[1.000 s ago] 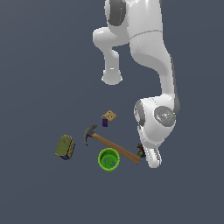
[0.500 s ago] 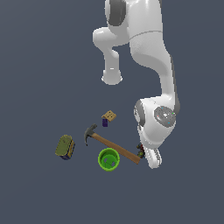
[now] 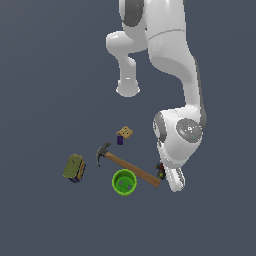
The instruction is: Pick up a designated object from a clutter of objects.
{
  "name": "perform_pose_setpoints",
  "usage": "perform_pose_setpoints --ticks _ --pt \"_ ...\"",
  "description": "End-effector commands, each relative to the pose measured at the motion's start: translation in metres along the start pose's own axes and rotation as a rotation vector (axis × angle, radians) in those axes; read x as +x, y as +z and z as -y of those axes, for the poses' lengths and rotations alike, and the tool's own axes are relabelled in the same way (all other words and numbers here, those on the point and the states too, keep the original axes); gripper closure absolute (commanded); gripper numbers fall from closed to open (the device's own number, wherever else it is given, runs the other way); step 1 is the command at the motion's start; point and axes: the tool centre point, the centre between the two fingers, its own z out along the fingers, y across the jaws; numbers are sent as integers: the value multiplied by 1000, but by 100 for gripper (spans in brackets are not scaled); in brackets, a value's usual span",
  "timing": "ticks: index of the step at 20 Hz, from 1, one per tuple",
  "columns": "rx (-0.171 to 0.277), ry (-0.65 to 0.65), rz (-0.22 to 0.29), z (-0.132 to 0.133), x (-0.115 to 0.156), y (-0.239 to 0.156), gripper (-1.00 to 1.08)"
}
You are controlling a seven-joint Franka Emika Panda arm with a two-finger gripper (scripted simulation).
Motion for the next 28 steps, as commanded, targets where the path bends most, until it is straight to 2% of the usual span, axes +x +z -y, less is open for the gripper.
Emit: perform_pose_setpoints --ticks 1,9,28 --pt "3 0 0 1 2 -13 108" --pt "2 1 1 1 14 -78 108" --pt "-1 1 -1 5 51 -297 108"
